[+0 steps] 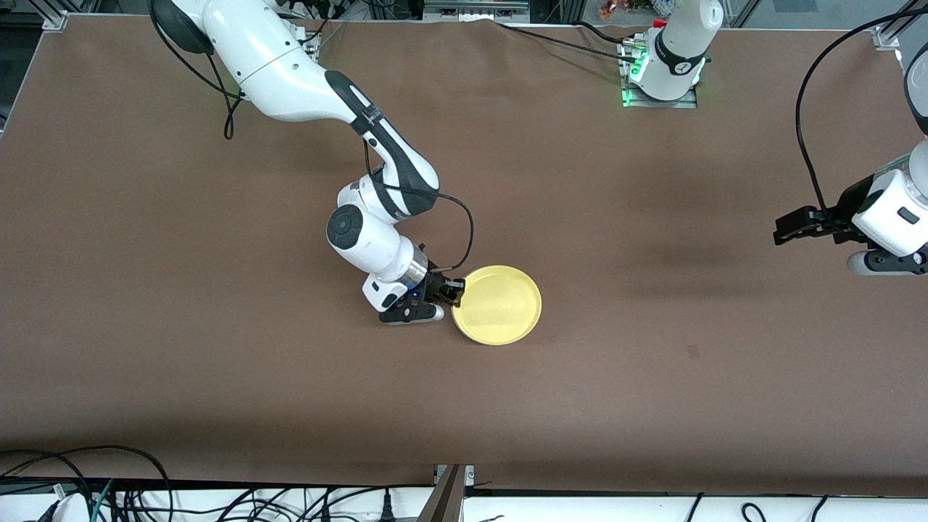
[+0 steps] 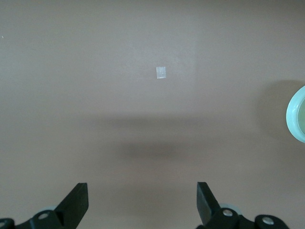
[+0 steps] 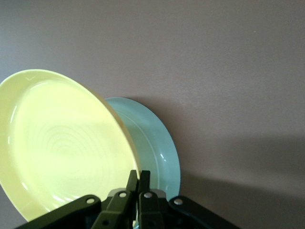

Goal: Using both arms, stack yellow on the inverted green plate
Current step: 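Lower the yellow plate onto the green plate and open the right gripper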

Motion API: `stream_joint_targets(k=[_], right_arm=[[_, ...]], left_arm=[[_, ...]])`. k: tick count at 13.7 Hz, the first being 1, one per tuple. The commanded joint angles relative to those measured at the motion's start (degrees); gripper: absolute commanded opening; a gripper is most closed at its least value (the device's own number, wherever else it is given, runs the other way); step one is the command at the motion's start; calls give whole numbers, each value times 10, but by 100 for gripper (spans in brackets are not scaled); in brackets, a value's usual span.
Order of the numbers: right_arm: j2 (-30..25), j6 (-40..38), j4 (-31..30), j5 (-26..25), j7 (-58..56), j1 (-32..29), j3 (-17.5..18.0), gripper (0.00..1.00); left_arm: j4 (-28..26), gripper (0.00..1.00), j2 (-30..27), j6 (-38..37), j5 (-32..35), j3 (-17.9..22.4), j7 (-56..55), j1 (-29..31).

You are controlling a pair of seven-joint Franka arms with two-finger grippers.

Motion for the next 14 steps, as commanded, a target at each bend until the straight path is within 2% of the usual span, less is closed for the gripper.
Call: stream_joint_targets(k=[1, 2, 4, 8, 9, 14], right_arm=[[18, 6, 15, -11, 12, 1, -6, 62], [18, 9, 17, -19, 3, 0, -6, 100], [5, 30, 15, -56, 6, 14, -8, 100], [-59, -4, -13, -62, 5, 11, -46, 100], [-80, -44, -15, -62, 5, 11, -61, 100], [-208, -314, -17, -68, -3, 11, -183, 100]], left_arm=[[19, 100, 9, -4, -11, 1, 13, 3], [19, 100, 9, -4, -10, 1, 13, 3], [19, 100, 9, -4, -11, 1, 14, 3], [19, 100, 9, -4, -11, 0, 12, 0], [19, 100, 9, -4, -12, 0, 12, 1], [19, 100, 14, -4, -9, 0, 11, -1]])
